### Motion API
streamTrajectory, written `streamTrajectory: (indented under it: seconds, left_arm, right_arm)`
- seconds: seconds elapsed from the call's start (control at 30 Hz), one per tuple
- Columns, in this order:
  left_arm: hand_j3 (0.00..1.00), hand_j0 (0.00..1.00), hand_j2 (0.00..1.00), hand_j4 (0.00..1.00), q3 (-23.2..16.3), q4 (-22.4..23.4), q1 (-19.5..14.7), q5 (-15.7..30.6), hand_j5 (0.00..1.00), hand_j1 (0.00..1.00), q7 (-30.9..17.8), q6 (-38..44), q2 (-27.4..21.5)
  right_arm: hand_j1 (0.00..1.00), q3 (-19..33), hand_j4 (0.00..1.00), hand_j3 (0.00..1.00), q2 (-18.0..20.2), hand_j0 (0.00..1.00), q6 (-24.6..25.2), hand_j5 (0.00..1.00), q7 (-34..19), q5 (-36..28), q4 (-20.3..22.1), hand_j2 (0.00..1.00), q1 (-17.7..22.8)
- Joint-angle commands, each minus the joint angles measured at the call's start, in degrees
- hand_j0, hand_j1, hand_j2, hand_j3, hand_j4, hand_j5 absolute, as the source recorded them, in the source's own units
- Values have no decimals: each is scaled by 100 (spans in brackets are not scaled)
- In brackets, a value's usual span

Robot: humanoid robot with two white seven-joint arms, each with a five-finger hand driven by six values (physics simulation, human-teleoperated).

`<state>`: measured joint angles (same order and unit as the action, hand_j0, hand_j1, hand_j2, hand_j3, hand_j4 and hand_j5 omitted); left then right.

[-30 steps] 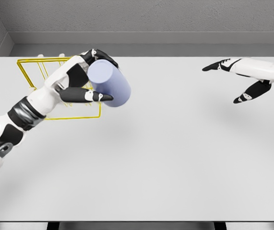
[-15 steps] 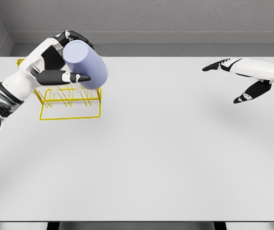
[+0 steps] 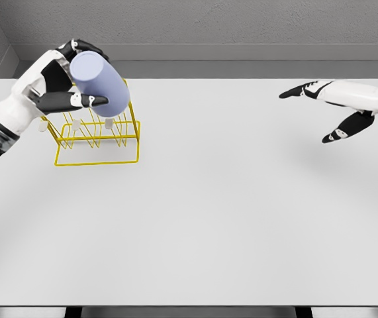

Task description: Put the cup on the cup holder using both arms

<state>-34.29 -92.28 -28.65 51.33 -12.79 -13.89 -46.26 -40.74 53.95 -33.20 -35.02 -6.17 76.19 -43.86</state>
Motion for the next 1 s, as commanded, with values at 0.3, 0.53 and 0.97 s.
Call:
streamTrajectory:
  seconds: [0.3,0.53,0.97]
  left_arm:
    - [38,38,38,38,-8,316,88,-35,38,38,-13,0,-15]
    - [38,38,38,38,-60,316,202,-53,38,38,-5,-8,3]
    - [88,88,88,88,-60,289,211,-106,88,88,-13,-8,11]
  right_arm:
    - [100,4,100,100,1,100,15,100,2,-42,1,100,0]
    - [100,-4,100,100,1,100,15,100,2,-33,1,100,0]
    - [100,-31,100,100,1,100,15,100,2,-33,1,100,-9]
